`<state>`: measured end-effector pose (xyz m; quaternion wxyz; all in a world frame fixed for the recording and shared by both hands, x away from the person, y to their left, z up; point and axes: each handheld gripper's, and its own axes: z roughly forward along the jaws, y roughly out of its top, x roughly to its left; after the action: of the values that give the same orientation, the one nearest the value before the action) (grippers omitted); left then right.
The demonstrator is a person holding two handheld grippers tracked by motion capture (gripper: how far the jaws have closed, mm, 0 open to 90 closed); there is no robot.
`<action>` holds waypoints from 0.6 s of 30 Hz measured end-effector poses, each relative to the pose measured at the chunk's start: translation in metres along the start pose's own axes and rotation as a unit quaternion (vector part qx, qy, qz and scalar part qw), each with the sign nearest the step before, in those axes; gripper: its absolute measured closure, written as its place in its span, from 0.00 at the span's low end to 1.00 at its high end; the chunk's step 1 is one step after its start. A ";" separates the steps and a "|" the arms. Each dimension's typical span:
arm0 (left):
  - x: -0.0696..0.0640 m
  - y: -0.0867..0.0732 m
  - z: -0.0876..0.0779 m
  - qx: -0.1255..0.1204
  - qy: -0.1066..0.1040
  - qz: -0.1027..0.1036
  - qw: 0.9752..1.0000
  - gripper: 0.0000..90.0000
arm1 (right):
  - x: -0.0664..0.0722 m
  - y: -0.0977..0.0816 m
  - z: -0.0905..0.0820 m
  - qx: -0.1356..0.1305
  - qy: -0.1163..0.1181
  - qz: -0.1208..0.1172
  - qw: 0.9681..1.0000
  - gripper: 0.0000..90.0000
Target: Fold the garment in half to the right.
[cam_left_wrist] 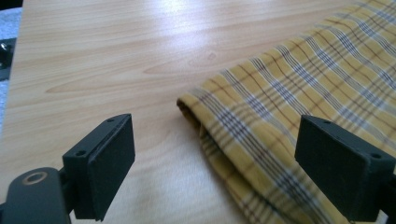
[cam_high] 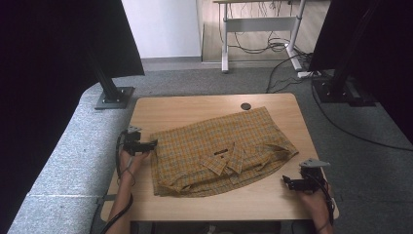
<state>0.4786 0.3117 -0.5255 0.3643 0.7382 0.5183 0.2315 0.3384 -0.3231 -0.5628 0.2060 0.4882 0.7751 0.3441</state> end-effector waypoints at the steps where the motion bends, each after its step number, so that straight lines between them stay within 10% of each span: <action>1: 0.000 0.000 0.000 0.000 0.000 0.000 1.000 0.14 | 0.000 0.000 0.000 0.000 0.000 0.000 1.000 0.08; 18: 0.006 0.003 0.042 0.040 0.037 -0.009 0.998 0.11 | 0.000 0.000 0.000 0.000 0.000 0.000 1.000 0.08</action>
<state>0.5134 0.3039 -0.5497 0.3171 0.7383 0.5471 0.2347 0.3383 -0.3230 -0.5628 0.2059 0.4881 0.7752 0.3441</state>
